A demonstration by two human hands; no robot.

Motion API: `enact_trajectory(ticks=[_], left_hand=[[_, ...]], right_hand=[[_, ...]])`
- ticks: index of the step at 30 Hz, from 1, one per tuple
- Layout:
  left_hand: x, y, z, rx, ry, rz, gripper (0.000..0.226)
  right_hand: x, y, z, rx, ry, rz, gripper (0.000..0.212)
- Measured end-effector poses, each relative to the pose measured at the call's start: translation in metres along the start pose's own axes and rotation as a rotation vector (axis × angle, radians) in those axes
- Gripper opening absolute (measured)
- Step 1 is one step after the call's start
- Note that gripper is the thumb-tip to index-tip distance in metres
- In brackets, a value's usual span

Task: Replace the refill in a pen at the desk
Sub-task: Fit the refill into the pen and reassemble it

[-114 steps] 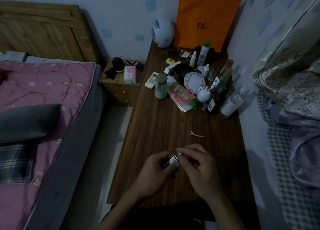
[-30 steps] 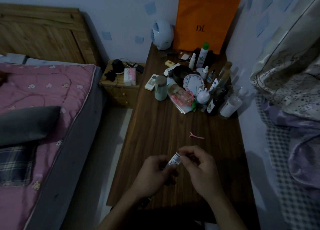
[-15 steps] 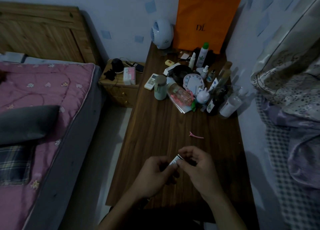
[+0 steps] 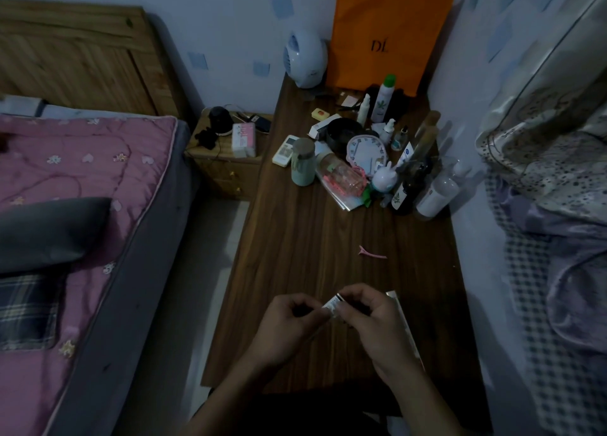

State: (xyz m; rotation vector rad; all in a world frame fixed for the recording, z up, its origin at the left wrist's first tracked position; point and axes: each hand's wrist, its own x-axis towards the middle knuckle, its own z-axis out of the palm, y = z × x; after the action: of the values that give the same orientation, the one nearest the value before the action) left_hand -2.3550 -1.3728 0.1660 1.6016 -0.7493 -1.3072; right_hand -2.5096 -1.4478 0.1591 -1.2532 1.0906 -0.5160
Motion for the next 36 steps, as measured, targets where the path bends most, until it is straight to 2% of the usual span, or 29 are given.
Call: enact_trajectory(ticks=[8, 13, 16, 20, 23, 28, 32, 36], left_hand=[[0.000, -0.008, -0.002, -0.163, 0.071, -0.074, 0.015], [0.006, -0.021, -0.003, -0.100, 0.080, -0.190, 0.018], [0.008, -0.031, -0.006, 0.002, 0.054, -0.229, 0.015], [0.009, -0.048, -0.009, 0.000, 0.029, -0.279, 0.018], [0.011, -0.064, -0.016, 0.072, 0.044, -0.298, 0.020], [0.018, -0.093, -0.031, 0.220, 0.062, -0.314, 0.019], [0.022, -0.110, -0.040, 0.318, 0.073, -0.328, 0.016], [0.022, -0.116, -0.043, 0.367, 0.087, -0.338, 0.015]], right_hand=[[0.000, 0.019, 0.028, 0.161, 0.042, 0.190, 0.015], [0.005, 0.027, 0.026, 0.241, 0.105, 0.227, 0.018], [0.012, 0.037, 0.020, 0.382, 0.171, 0.313, 0.014], [0.024, 0.057, -0.001, 0.517, 0.216, 0.416, 0.014], [0.033, 0.078, -0.018, 0.405, 0.287, 0.422, 0.014], [0.040, 0.114, -0.019, -0.061, 0.295, 0.367, 0.024], [0.044, 0.131, -0.006, -0.243, 0.222, 0.329, 0.024], [0.055, 0.142, 0.002, -0.328, 0.206, 0.321, 0.023]])
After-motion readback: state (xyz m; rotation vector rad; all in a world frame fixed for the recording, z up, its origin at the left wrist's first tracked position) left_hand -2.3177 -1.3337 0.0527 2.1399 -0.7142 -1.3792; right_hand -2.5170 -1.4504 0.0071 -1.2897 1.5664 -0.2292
